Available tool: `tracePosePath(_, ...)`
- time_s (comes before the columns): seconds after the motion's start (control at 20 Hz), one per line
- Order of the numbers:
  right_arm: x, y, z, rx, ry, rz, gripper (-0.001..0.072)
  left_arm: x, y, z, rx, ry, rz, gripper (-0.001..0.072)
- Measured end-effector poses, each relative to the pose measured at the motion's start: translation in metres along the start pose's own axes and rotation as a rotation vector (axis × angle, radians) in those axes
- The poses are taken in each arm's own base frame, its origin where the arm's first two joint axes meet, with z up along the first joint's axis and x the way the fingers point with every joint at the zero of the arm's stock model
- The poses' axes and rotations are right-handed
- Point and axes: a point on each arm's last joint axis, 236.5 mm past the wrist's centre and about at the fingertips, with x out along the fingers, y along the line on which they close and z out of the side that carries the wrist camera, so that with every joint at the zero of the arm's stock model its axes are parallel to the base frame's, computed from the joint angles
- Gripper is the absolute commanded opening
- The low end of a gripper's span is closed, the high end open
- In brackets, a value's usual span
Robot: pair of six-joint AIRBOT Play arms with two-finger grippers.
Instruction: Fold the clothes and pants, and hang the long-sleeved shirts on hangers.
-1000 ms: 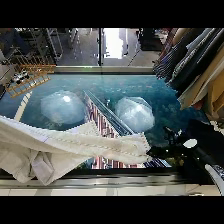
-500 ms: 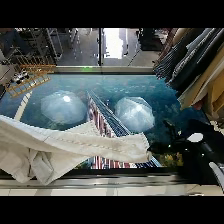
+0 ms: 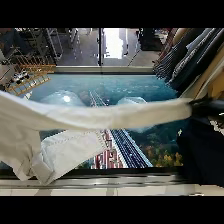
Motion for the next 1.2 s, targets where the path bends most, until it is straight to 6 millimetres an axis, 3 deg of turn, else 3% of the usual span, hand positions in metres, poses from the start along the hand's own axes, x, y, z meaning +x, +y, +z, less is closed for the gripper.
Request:
tracePosePath(0.05,-0.036,-0.014,0.037,-0.026,-0.12,-0.104,0.0033,-0.005,-0.031,0.022,-0.003,-0.081,-0.079,0.0017)
tracePosePath(0.15,-0.106,-0.036,0.091,-0.056,-0.314,-0.277,0.0032,-0.024,-0.081,0.062,0.0,-0.227,-0.193,0.0017)
tracePosePath(0.25,-0.156,-0.047,0.116,-0.063,-0.418,-0.387,0.0032,-0.043,-0.103,0.089,0.019,-0.325,-0.225,0.0017)
tracePosePath(0.35,-0.165,-0.055,0.112,-0.045,-0.379,-0.428,0.0032,-0.052,-0.1,0.101,0.026,-0.359,-0.188,0.0018)
tracePosePath(0.45,-0.148,-0.059,0.094,-0.014,-0.267,-0.414,0.0032,-0.051,-0.083,0.099,0.029,-0.337,-0.119,0.0018)
tracePosePath(0.6,-0.082,-0.046,0.033,0.066,0.042,-0.259,0.0034,-0.037,-0.045,0.073,0.057,-0.217,0.011,0.0018)
tracePosePath(0.75,-0.019,-0.008,-0.051,0.152,0.381,-0.023,0.0034,-0.019,0.002,0.021,0.104,0.002,0.163,0.0017)
tracePosePath(0.9,0.019,0.024,-0.14,0.254,0.662,0.137,0.0035,-0.012,0.051,-0.036,0.144,0.237,0.304,0.0018)
tracePosePath(1.05,0.049,0.058,-0.217,0.353,0.822,0.28,0.0046,-0.014,0.091,-0.076,0.143,0.393,0.401,0.0018)
tracePosePath(1.15,0.063,0.079,-0.261,0.416,0.879,0.352,0.03,-0.015,0.109,-0.095,0.127,0.46,0.429,0.0018)
tracePosePath(1.2,0.066,0.086,-0.28,0.438,0.901,0.37,0.0351,-0.016,0.116,-0.102,0.119,0.484,0.441,0.0018)
